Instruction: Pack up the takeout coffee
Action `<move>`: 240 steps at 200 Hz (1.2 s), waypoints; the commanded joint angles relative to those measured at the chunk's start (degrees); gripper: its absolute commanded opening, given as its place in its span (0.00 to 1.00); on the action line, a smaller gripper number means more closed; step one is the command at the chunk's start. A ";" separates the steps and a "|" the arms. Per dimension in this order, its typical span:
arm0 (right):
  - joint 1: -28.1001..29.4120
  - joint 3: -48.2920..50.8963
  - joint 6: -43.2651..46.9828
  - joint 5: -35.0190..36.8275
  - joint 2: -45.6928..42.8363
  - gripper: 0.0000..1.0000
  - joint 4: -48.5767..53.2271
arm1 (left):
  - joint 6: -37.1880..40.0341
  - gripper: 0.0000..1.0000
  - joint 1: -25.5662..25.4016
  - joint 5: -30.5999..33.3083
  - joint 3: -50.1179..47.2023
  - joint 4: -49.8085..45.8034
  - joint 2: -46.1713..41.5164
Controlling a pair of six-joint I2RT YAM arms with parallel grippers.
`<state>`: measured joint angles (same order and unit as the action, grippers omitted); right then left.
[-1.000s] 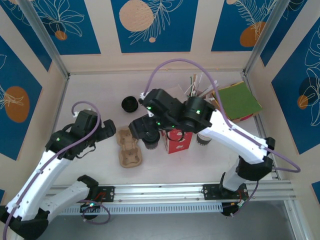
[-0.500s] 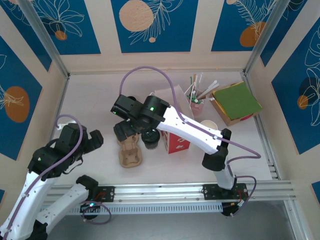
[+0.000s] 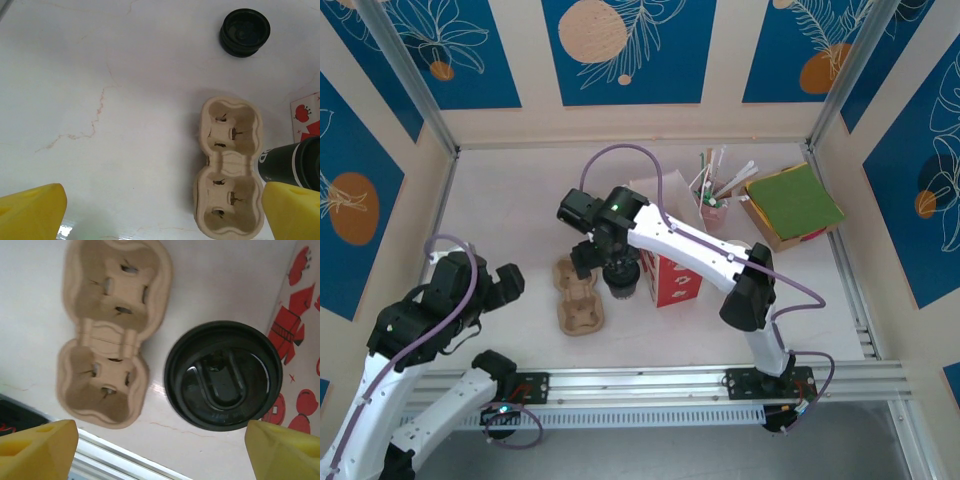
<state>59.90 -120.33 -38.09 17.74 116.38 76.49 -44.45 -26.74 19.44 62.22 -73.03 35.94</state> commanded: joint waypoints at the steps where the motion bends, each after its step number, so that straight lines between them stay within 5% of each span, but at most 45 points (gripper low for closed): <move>1: -1.71 3.12 -1.02 -2.32 -2.41 0.87 -0.93 | 1.17 1.00 0.50 -2.78 0.28 0.88 -0.61; 240: -5.85 -4.88 0.20 -6.66 7.81 0.86 9.15 | 4.89 1.00 0.46 -8.59 -2.20 4.79 -0.79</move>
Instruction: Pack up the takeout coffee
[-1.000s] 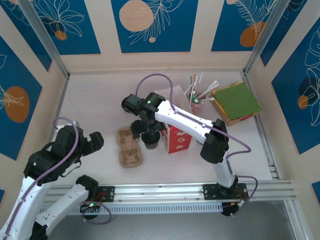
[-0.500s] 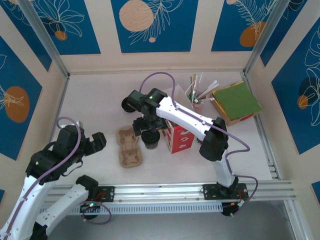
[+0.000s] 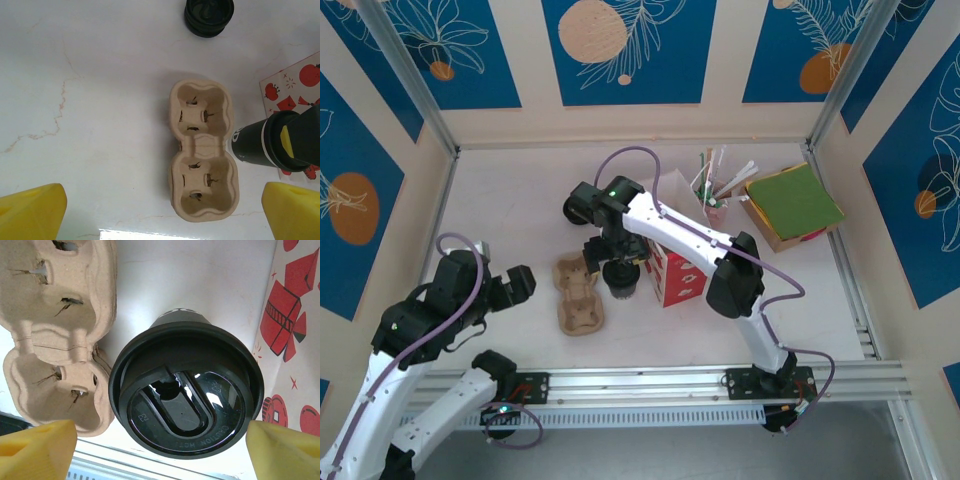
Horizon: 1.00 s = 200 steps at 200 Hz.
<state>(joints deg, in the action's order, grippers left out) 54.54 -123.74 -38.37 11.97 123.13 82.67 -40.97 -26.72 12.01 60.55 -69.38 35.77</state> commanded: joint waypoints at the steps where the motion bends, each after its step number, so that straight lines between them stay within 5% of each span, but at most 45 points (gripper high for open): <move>1: -0.49 -1.44 0.49 -0.89 1.06 0.86 2.99 | 1.46 1.00 0.44 -1.14 -0.53 1.16 -0.61; 200: -1.49 -2.21 1.66 -2.05 3.52 0.83 3.88 | 2.81 1.00 0.51 -2.56 -2.03 3.29 -0.35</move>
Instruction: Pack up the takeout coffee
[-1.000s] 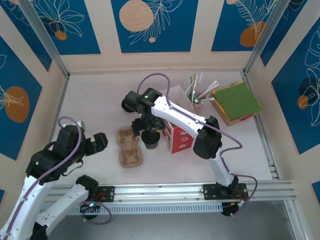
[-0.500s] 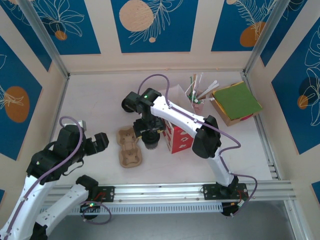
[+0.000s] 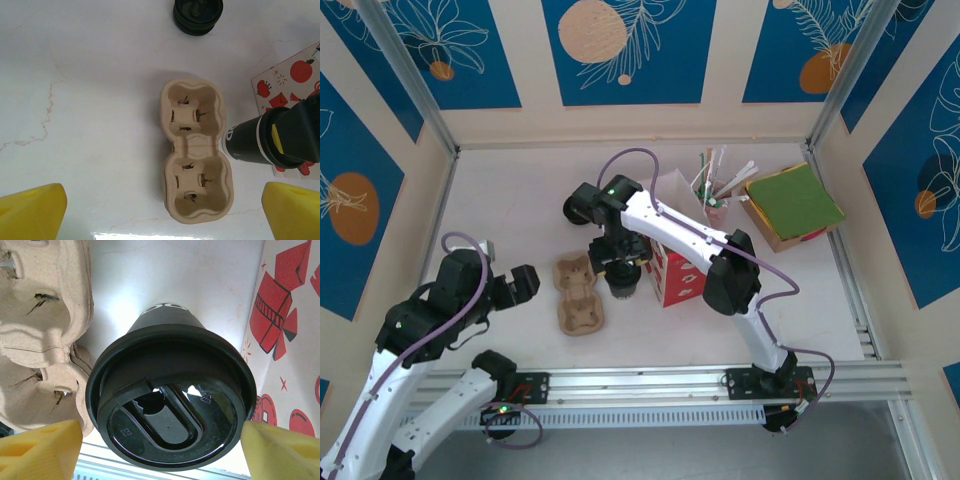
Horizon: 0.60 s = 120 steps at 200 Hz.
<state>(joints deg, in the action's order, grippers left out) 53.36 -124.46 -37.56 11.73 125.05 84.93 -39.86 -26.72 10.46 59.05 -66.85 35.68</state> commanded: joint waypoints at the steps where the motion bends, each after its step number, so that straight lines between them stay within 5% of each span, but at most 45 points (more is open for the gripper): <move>1: -0.30 -1.58 0.84 -1.80 1.64 0.83 1.59 | 1.71 1.00 0.47 -0.99 -0.47 0.76 -0.26; 120: -0.49 -4.19 1.35 -1.79 2.57 0.83 3.87 | 1.89 1.00 0.44 -0.86 -0.09 0.76 -0.43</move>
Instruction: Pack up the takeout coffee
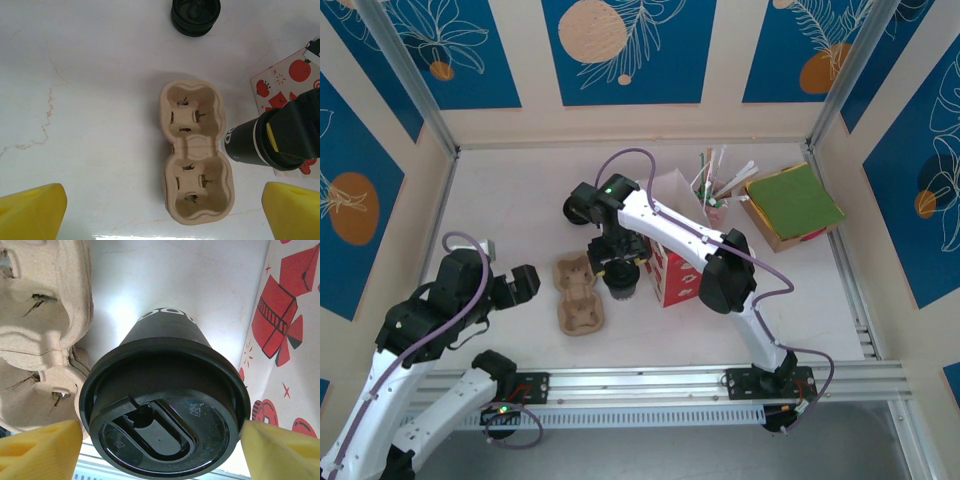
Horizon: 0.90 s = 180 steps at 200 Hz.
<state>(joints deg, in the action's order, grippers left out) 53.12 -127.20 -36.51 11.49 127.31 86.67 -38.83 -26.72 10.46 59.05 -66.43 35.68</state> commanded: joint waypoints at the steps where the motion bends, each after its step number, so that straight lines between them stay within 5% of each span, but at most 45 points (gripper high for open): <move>1: -0.23 -1.47 0.30 -1.55 0.32 0.83 2.11 | 0.86 1.00 0.44 -0.87 -0.12 0.34 -0.43; 180: -0.24 -0.77 0.12 -0.85 -0.20 0.83 1.36 | 0.26 1.00 0.44 -1.10 -0.42 0.34 -0.97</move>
<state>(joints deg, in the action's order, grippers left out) 53.12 -127.20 -36.51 11.53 127.33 86.83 -38.85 -26.72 10.44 58.96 -66.46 34.96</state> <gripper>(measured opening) 0.829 0.998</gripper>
